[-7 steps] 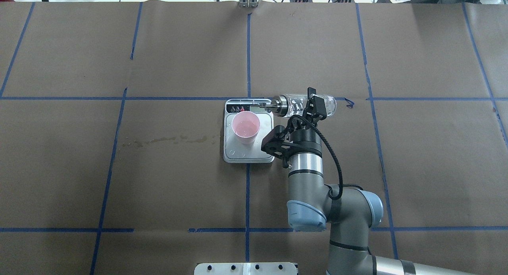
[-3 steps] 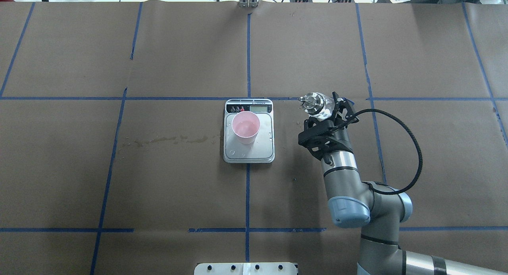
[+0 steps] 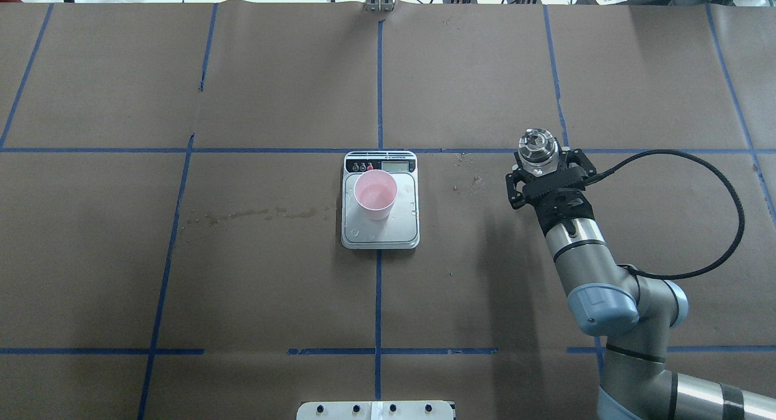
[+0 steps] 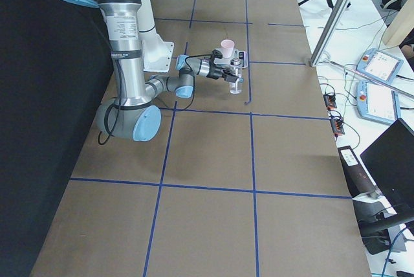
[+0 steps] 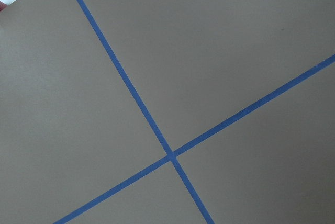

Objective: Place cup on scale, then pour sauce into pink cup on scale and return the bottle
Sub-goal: 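Turn the dispenser upright and carry it back toward its spot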

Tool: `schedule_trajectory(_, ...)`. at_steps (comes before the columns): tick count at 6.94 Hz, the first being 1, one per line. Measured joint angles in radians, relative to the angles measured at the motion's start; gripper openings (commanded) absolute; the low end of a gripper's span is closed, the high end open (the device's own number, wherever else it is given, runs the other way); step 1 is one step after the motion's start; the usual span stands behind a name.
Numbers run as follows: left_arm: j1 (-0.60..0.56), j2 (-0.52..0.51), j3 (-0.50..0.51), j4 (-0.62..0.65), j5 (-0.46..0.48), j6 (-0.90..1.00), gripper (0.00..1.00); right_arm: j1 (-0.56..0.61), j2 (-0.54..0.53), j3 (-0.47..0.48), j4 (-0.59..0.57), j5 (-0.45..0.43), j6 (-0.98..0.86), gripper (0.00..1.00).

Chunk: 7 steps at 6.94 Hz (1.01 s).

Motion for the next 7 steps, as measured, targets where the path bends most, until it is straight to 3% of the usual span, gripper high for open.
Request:
schedule_trajectory(4, 0.0, -0.003, -0.004, 0.001, 0.0, -0.001, 1.0, 0.048, -0.078, 0.009, 0.06, 0.118, 0.233, 0.0)
schedule_trajectory(7, 0.0, -0.004, -0.005, 0.0, -0.001, -0.002, 1.0, 0.056, -0.135, 0.013, 0.062, 0.128, 0.385, 0.0)
